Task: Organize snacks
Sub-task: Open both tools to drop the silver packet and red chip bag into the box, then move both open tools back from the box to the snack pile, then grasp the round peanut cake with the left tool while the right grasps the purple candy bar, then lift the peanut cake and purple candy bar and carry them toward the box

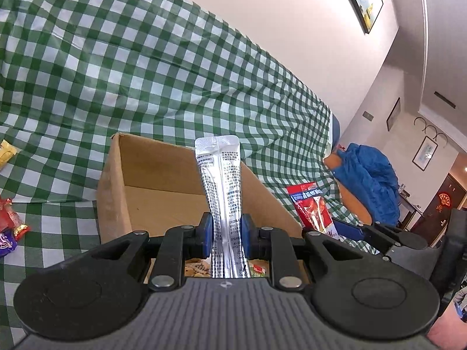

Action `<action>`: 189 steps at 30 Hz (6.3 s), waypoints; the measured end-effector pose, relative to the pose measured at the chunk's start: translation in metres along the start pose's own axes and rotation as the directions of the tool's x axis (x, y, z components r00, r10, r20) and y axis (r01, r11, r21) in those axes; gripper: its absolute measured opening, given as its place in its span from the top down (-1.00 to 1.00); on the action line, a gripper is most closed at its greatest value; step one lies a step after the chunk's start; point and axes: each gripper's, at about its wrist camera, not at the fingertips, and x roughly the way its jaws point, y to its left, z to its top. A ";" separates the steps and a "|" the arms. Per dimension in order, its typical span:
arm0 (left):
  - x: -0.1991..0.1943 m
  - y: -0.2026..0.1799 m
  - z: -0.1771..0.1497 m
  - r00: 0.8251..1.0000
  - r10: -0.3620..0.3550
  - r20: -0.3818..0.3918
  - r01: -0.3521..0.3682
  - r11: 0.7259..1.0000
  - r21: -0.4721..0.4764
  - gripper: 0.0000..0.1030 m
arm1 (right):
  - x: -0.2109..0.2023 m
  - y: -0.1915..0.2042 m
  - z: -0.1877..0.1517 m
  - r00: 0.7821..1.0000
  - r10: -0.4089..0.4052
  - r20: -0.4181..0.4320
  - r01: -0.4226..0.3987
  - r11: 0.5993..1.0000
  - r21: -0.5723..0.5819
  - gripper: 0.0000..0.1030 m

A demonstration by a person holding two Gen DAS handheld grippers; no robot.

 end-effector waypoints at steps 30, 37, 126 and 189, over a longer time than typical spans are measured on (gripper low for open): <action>0.005 -0.004 -0.004 0.999 -0.020 -0.030 0.020 1.000 0.017 0.51 | 0.003 0.005 -0.002 1.000 -0.002 -0.005 0.002 1.000 -0.017 0.03; -0.015 0.010 0.000 0.999 0.041 -0.010 -0.041 0.999 0.036 0.68 | 0.000 0.025 0.009 0.999 0.033 0.008 -0.033 0.999 -0.007 0.03; -0.074 0.192 -0.031 0.747 0.397 -0.533 -0.553 0.816 -0.167 -0.61 | -0.003 0.240 -0.022 0.776 0.457 -0.435 -0.507 0.862 0.003 0.62; -0.057 0.188 -0.036 0.693 0.435 -0.576 -0.568 0.820 -0.064 -0.73 | 0.001 0.236 -0.035 0.749 0.494 -0.442 -0.555 0.832 -0.010 0.63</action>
